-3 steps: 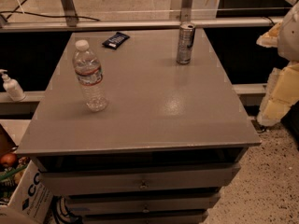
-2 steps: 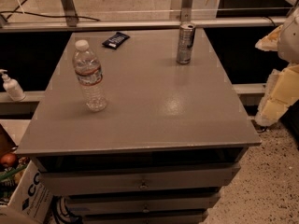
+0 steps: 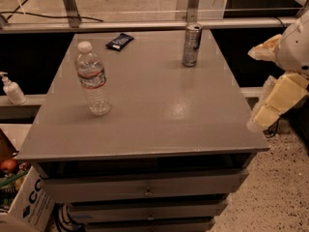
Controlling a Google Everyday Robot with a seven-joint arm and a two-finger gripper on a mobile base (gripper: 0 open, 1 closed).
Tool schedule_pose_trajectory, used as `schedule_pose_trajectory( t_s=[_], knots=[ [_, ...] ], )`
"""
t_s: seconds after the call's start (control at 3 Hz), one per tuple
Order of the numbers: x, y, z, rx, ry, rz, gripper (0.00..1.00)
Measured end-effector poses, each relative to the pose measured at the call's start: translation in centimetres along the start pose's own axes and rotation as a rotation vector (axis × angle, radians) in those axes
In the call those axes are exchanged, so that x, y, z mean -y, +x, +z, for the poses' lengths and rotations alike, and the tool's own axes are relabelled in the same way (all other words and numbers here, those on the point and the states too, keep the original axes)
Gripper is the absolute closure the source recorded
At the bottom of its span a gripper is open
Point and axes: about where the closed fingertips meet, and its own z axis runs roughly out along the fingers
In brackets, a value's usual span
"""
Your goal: Move water bottle near redbull can
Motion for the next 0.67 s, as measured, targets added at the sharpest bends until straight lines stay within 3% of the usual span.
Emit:
schedule_pose_trajectory(
  t_s=[0.67],
  knots=[
    [0.07,0.08,0.05,0.01,0.001,0.006,0.0]
  ],
)
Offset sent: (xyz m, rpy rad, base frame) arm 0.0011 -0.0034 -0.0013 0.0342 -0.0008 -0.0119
